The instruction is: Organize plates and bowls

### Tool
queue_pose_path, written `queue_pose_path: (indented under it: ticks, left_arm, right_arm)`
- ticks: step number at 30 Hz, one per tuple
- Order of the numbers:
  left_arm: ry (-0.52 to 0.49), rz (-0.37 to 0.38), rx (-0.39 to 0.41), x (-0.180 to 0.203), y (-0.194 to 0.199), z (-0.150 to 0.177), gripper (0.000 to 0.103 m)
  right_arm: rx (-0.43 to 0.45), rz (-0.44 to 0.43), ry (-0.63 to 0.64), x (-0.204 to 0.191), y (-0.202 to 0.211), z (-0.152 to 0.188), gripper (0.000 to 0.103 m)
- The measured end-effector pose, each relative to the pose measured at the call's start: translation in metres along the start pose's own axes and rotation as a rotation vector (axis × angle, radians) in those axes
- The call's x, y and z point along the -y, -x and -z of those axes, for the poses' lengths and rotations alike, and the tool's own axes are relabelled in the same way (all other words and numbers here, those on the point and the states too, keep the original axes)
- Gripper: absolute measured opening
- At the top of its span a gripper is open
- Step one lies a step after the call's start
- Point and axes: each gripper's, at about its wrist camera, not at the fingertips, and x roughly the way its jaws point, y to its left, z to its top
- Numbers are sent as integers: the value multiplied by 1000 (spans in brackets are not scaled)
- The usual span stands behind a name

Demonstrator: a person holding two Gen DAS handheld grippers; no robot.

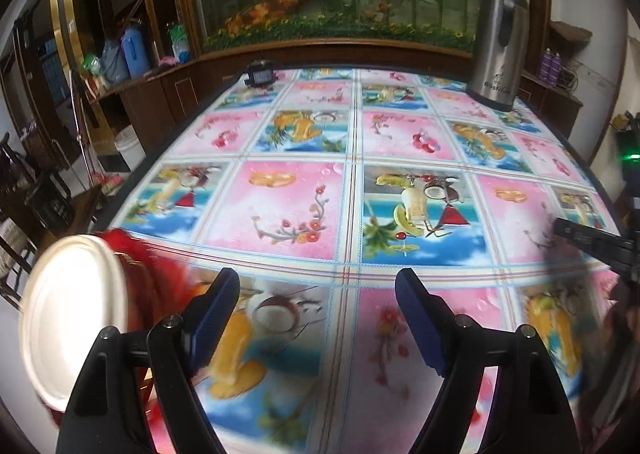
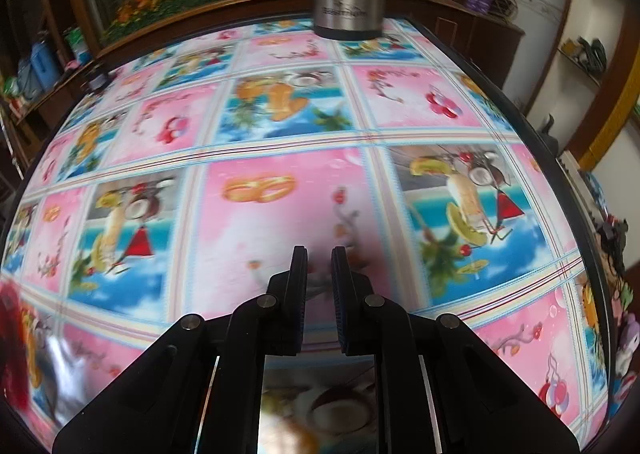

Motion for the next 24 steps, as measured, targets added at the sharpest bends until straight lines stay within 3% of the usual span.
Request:
queue_pose_path:
  ticks: [8, 18, 24]
  left_arm:
    - [51, 73, -38, 22, -35, -7, 80]
    - [19, 39, -22, 38, -47, -14, 80]
    - [-19, -14, -15, 40, -41, -14, 80]
  right_arm:
    - [-4, 29, -3, 9, -11, -1, 13]
    - [14, 15, -14, 12, -8, -4, 15]
    - [46, -39, -7, 7, -2, -3, 15]
